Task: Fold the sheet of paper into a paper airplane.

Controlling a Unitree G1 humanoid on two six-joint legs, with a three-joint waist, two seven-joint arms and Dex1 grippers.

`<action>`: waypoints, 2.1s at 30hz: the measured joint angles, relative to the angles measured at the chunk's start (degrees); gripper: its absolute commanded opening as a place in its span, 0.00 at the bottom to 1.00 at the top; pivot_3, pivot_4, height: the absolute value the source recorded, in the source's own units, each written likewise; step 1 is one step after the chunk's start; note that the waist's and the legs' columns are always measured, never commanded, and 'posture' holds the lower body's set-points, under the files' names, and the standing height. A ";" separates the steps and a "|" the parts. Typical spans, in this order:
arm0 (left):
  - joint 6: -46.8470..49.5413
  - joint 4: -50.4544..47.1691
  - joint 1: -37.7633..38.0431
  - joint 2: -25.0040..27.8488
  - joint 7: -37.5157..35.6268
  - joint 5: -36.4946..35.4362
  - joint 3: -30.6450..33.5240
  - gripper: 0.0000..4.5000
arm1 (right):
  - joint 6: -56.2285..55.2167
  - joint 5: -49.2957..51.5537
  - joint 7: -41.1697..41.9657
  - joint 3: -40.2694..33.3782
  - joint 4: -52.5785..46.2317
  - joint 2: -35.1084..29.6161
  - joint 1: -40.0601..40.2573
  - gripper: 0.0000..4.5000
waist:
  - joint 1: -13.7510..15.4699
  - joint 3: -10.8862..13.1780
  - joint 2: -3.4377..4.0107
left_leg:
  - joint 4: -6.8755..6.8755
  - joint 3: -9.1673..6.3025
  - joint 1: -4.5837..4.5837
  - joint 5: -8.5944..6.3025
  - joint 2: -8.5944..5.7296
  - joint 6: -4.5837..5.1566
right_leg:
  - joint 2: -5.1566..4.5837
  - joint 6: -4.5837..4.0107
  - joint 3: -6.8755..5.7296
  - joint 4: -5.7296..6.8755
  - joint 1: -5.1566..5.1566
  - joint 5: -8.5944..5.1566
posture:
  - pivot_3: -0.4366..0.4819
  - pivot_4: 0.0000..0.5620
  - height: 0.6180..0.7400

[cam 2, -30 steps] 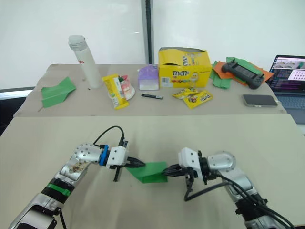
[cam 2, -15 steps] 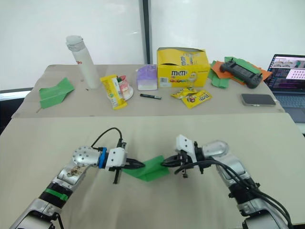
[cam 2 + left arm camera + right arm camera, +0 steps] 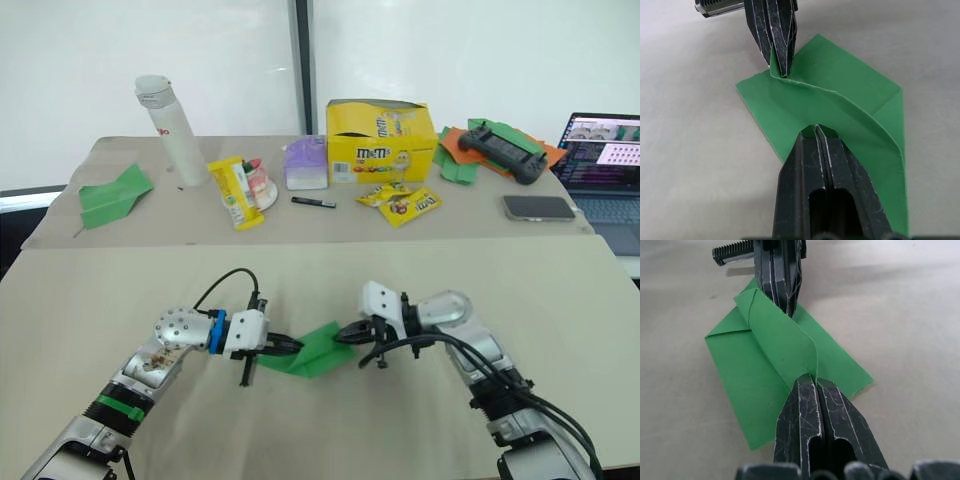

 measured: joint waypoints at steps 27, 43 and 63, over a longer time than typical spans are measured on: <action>8.31 -11.05 4.81 -0.70 3.76 -3.82 1.13 0.00 | 4.46 -4.25 -0.63 3.81 -1.22 -0.47 -3.18 0.00 | 0.02 -0.11 0.09 | 0.00 0.07 0.38 0.01 0.16 -0.02 | 0.11 -0.10 0.01 0.04 0.22 0.04 | 0.48 0.27 1.00; 0.93 -3.75 3.62 -0.15 3.75 0.54 -1.01 0.00 | 7.48 -3.72 -2.61 3.23 -3.80 -0.41 -1.45 0.06 | -0.05 -0.22 0.12 | -0.06 0.08 0.55 0.01 0.29 -0.03 | 0.10 -0.11 0.02 -0.03 0.23 0.03 | 0.48 0.27 1.00; -2.29 -2.96 4.61 -0.34 2.92 -0.30 -1.36 0.00 | 5.46 -0.93 -14.26 1.27 -19.25 4.07 13.38 0.01 | 0.09 -0.23 0.33 | -0.11 0.06 0.03 0.01 0.13 -0.02 | 0.05 -0.08 0.03 -0.05 -0.01 -0.01 | 0.48 0.27 1.00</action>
